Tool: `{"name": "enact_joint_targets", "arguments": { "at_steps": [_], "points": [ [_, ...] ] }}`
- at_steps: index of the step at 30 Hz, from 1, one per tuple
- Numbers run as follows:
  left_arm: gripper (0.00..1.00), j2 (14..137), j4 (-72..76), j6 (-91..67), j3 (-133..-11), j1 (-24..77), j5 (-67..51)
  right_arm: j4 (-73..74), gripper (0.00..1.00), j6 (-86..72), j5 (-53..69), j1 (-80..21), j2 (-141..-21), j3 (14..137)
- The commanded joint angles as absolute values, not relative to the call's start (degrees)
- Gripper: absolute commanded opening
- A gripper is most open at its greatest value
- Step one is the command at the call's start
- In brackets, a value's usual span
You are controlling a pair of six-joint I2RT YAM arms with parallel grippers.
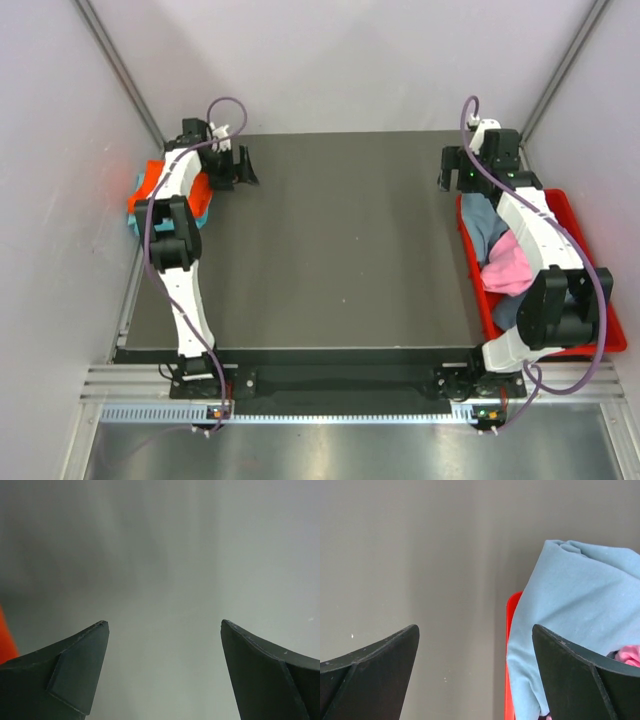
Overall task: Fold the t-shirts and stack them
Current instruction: Neatly place the folded tshirt to the corner
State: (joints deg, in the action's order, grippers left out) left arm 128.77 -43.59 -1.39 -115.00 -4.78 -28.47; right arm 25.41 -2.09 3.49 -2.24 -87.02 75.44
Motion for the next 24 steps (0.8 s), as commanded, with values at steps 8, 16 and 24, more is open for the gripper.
{"name": "enact_joint_targets", "arguments": {
  "at_steps": [8,16,24],
  "points": [
    [0.96,139.2,-51.9,4.7,-128.7,-9.4,-27.9,23.6,0.95,-0.5,3.9,-2.6,-84.1,73.7],
    [0.97,140.8,-43.2,0.7,-130.9,-11.1,-26.7,23.2,0.95,-0.5,4.4,-2.6,-84.6,73.8],
    [0.99,139.3,-42.7,0.2,-131.0,-11.2,-24.7,22.8,0.95,-0.7,4.9,-2.6,-86.6,75.6]
  ]
}}
